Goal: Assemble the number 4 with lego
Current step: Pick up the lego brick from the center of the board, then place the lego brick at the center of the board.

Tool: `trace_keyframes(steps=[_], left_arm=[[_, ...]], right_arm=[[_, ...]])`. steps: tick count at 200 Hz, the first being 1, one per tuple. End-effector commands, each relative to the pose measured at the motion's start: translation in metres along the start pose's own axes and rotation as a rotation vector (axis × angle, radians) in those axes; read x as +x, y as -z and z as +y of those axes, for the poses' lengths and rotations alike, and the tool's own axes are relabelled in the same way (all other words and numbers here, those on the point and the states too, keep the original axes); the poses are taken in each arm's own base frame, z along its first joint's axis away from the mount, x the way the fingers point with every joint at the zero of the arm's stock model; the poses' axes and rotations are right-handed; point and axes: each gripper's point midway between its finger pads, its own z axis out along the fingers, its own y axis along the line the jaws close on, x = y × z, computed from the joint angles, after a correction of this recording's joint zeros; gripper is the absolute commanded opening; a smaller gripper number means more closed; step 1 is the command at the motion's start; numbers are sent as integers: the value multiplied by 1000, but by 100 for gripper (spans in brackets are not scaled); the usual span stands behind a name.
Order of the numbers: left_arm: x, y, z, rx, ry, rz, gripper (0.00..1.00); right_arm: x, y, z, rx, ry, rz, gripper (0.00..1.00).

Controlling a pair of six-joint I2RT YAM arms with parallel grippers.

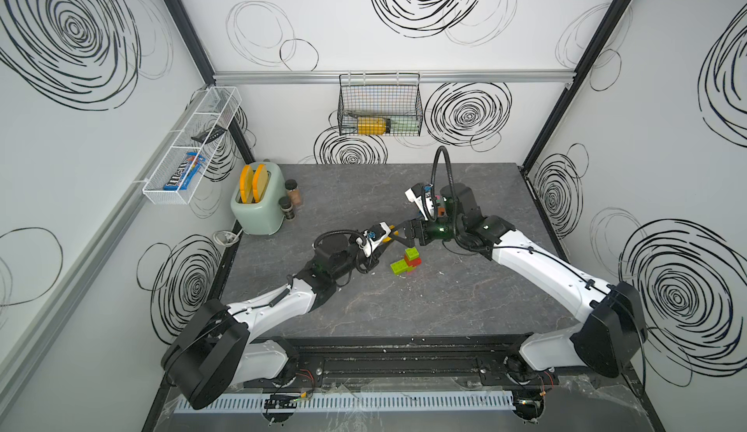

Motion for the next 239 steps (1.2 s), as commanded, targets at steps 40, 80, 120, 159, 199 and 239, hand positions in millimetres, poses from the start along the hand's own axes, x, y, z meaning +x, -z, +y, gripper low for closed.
trace_keyframes(steps=[40, 80, 120, 159, 199, 239], left_arm=[[-26, 2, -2, 29, -33, -110, 0], [-24, 7, -1, 35, 13, -102, 17], [5, 51, 64, -418, 425, -59, 96], [92, 136, 90, -837, 803, 163, 96], [116, 170, 94, -916, 911, 304, 96], [130, 164, 90, -893, 970, 365, 96]], right_arm=[[-4, -16, 6, 1, 56, 33, 57], [-11, -24, 4, 38, 110, 15, 32], [13, -65, -29, 201, 191, 91, 29], [56, -126, -52, 358, 241, 254, 28], [112, -165, -72, 499, 340, 428, 30], [135, -175, -74, 529, 378, 488, 39]])
